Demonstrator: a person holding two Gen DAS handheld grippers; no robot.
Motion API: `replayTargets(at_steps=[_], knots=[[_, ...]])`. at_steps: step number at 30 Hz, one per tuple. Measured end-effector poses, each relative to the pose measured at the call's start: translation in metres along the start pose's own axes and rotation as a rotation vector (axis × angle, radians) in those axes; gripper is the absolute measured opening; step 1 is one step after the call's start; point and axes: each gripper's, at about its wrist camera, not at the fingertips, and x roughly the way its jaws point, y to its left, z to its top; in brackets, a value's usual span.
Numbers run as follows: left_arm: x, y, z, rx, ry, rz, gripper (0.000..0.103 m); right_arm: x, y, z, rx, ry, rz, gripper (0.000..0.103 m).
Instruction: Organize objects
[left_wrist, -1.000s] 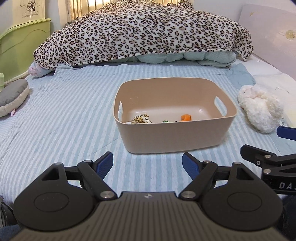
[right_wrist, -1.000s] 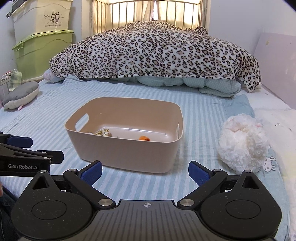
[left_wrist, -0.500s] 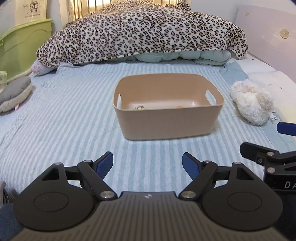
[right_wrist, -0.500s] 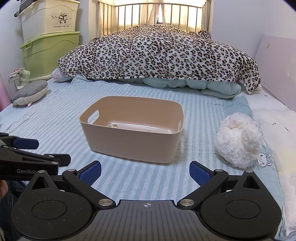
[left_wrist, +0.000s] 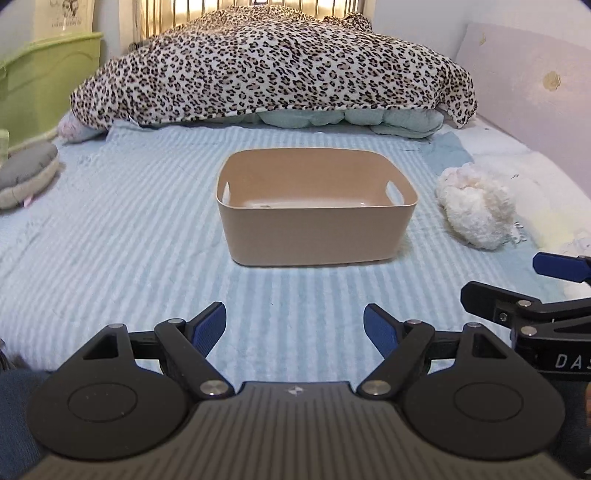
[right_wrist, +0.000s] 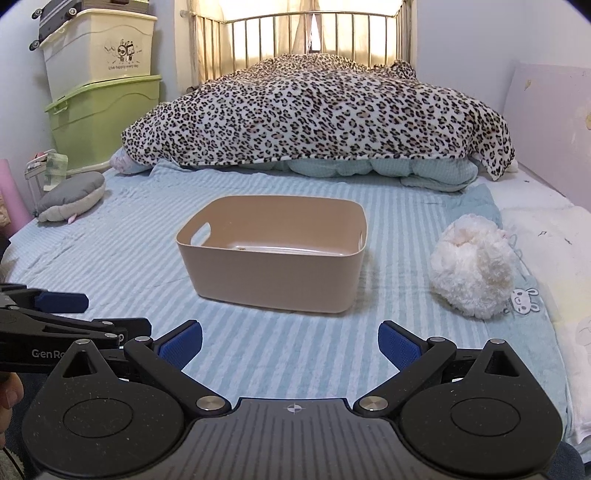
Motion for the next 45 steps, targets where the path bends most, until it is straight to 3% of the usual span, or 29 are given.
replayTargets(at_steps=[19, 45], knots=[[-0.028, -0.001, -0.013, 0.014, -0.016, 0.015, 0.082, -0.023, -0.006, -0.012, 0.016, 0.013, -0.015, 0.103], [-0.028, -0.003, -0.020, 0.033, 0.010, 0.004, 0.082, -0.027, -0.011, -0.019, 0.022, 0.028, -0.017, 0.103]])
